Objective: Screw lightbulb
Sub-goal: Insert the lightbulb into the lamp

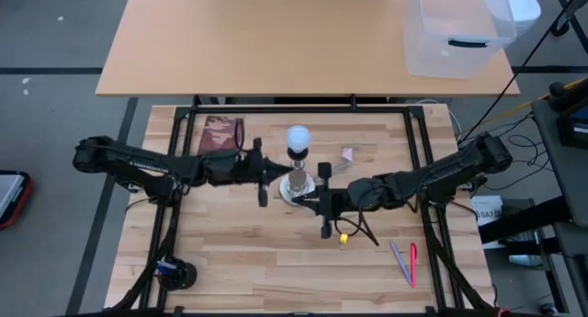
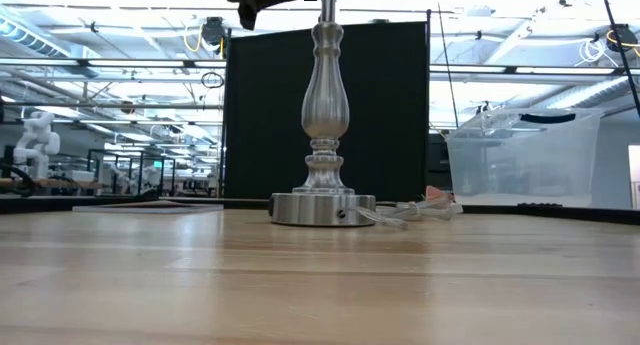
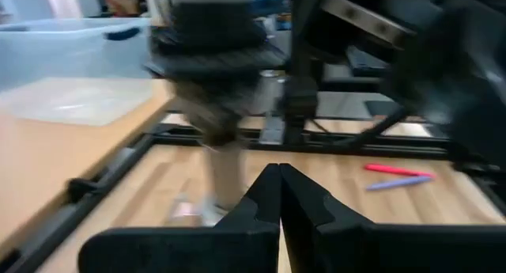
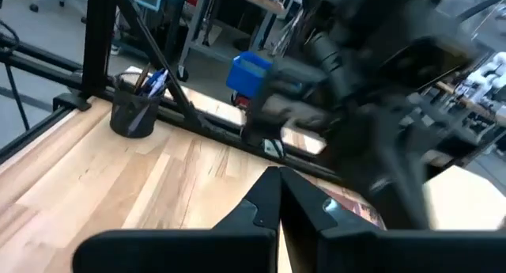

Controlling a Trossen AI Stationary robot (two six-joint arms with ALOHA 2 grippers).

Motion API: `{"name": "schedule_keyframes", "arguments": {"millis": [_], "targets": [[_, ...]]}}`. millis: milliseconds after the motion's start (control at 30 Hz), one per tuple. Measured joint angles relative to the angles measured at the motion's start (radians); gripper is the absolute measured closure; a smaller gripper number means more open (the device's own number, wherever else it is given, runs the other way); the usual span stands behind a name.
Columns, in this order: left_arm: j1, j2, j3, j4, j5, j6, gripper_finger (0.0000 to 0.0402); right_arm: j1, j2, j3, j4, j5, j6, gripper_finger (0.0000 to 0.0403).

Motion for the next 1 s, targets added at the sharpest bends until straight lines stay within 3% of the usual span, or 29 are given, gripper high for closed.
{"name": "schedule_keyframes", "arguments": {"millis": [233,500,633,733,867,1000], "targets": [[-0.108,0.0,-0.073,0.061,-0.152,-0.001,0.0399,0.014,0.016,0.0,0.087,0.0,-0.037,0.0403],[-0.178,0.017,-0.084,0.065,-0.257,-0.018,0.0399,0.013,0.017,0.0,0.142,0.004,-0.078,0.0403],[-0.172,0.019,-0.084,0.092,-0.361,0.039,0.0399,0.013,0.018,0.0,0.225,0.056,-0.151,0.0403],[-0.149,0.018,-0.084,0.125,-0.365,0.085,0.0399,0.013,0.012,0.0,0.294,0.125,-0.228,0.0402],[-0.106,0.018,-0.084,0.087,-0.38,0.114,0.0396,0.0,0.007,0.076,0.242,0.197,-0.273,0.0384],[-0.04,0.018,-0.084,0.018,-0.365,0.105,0.0361,-0.011,0.006,0.217,0.028,0.219,-0.246,0.0341]]}}
